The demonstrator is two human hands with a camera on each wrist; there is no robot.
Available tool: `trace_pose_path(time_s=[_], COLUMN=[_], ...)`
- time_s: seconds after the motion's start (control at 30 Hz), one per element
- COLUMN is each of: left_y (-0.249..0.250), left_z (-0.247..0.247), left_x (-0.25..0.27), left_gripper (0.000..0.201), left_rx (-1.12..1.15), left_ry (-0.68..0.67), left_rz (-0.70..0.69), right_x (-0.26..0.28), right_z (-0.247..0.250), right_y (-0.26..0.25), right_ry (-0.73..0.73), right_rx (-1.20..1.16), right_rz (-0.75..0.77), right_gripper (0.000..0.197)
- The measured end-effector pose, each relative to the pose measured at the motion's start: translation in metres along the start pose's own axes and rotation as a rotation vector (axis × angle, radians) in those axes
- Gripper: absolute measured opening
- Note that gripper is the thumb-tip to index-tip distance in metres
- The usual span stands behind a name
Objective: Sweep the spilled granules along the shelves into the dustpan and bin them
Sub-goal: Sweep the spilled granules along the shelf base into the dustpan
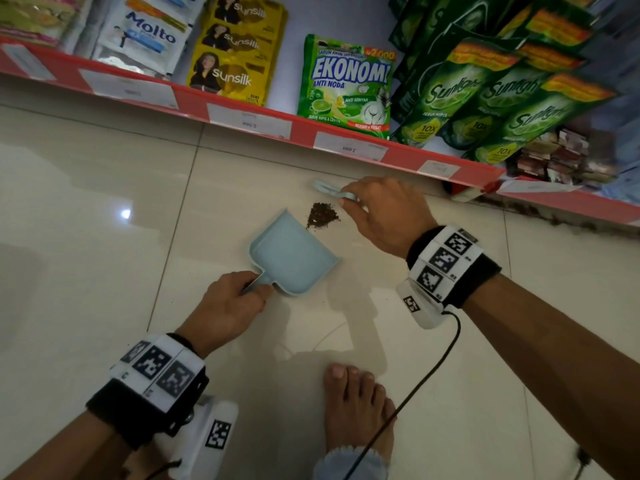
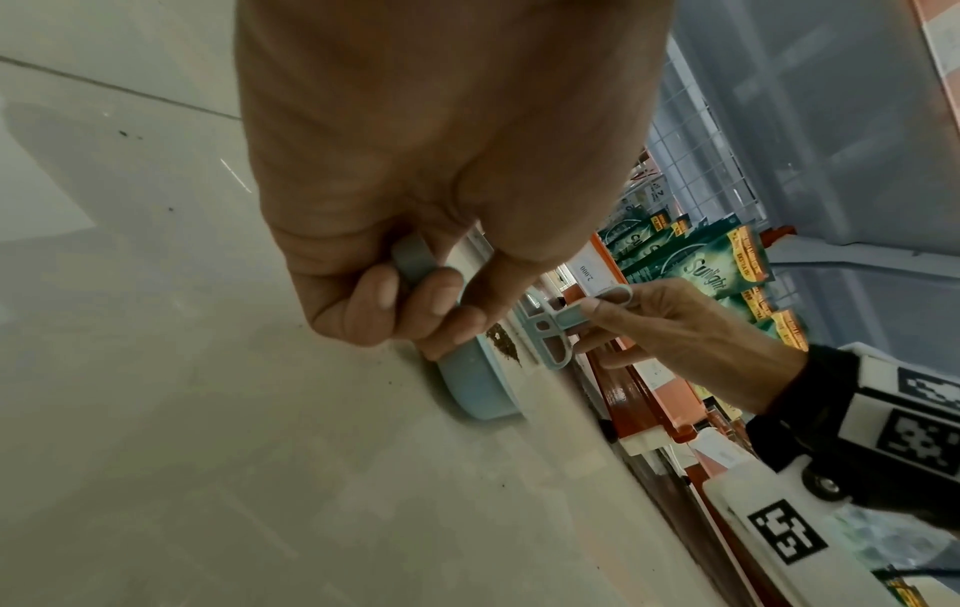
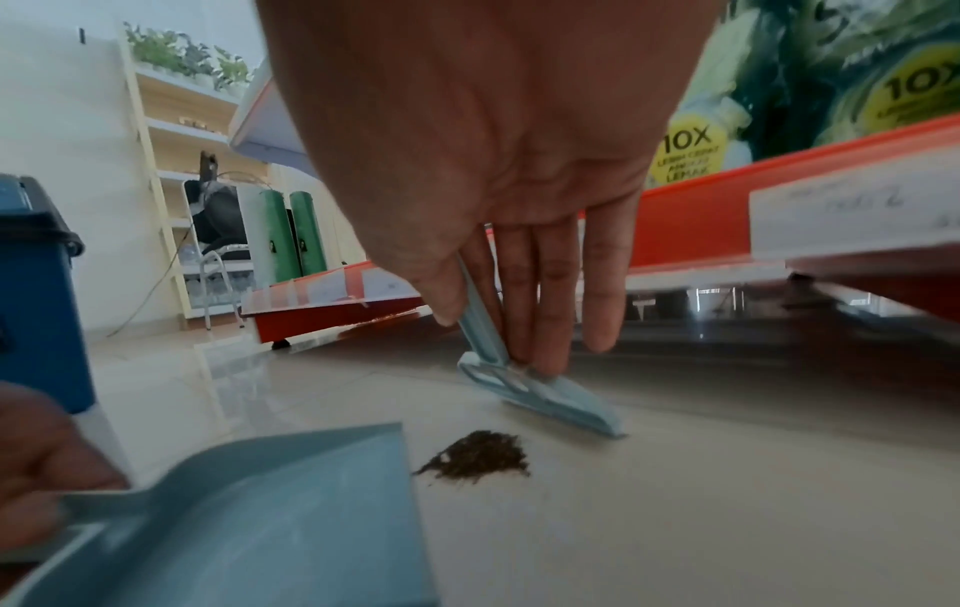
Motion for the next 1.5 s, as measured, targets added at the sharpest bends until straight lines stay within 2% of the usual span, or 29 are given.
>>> trace_pose_path(time_s=[0.17, 0.23, 0.37, 0.47, 0.63, 0.77, 0.87, 1.03, 1.17, 1.27, 1.37, 1.5], left_y=[0.007, 0.010, 0.016, 0.020, 0.024, 0.030, 0.033, 0.037, 0.038, 0.037, 0.036, 0.034], left_z=[-0.005, -0.005, -0.005, -0.005, -0.003, -0.002, -0.001, 0.001, 0.002, 0.002, 0.001, 0.005], left_x=[-0.004, -0.004, -0.004, -0.004, -0.003, -0.001, 0.000, 0.002, 0.003, 0.003, 0.005, 0.003], left_gripper=[0.032, 0.036, 0.037, 0.035, 0.037, 0.039, 0.038, 0.038, 0.037, 0.038, 0.036, 0.038], left_rx=[0.027, 0.028, 0.003, 0.004, -0.039, -0.050, -0.048, -0.052, -0.040, -0.037, -0.041, -0.034], left_ry=[-0.004, -0.002, 0.000, 0.008, 0.009, 0.013, 0.014, 0.011, 0.006, -0.008, -0.011, -0.014], left_rz=[0.035, 0.030, 0.019, 0.024, 0.029, 0.032, 0.033, 0.033, 0.051, 0.042, 0.050, 0.053], right_x=[0.014, 0.018, 0.016, 0.010, 0.010, 0.018, 0.016, 0.007, 0.012, 0.019, 0.020, 0.017], right_z=[-0.012, -0.009, 0.006, 0.013, 0.002, -0.004, 0.007, 0.016, 0.001, -0.003, 0.007, 0.013], right_y=[-0.014, -0.015, -0.008, 0.002, -0.003, -0.018, -0.017, -0.008, -0.017, -0.028, -0.027, -0.019], right_ry=[-0.069, -0.075, 0.032, 0.083, 0.030, -0.058, 0.032, 0.131, 0.042, -0.029, 0.069, 0.166], right_rx=[-0.050, -0.141, -0.277, -0.217, -0.023, -0.162, -0.226, -0.044, 0.004, -0.175, -0.229, -0.055], right_rz=[0.017, 0.014, -0.034, -0.049, 0.011, 0.040, 0.015, -0.018, -0.007, -0.007, -0.014, -0.027], right_gripper=[0.032, 0.031, 0.033, 0.034, 0.028, 0.029, 0.030, 0.032, 0.032, 0.034, 0.034, 0.033])
Point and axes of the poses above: each hand's wrist, its own x-axis away from the middle knuckle, its own z-axis out of the back of the hand, y = z × x, the point moved 4 cm from there along -x, towards the middle knuckle, and after that the axes turned 6 degrees about -z, right-handed, at the moved point
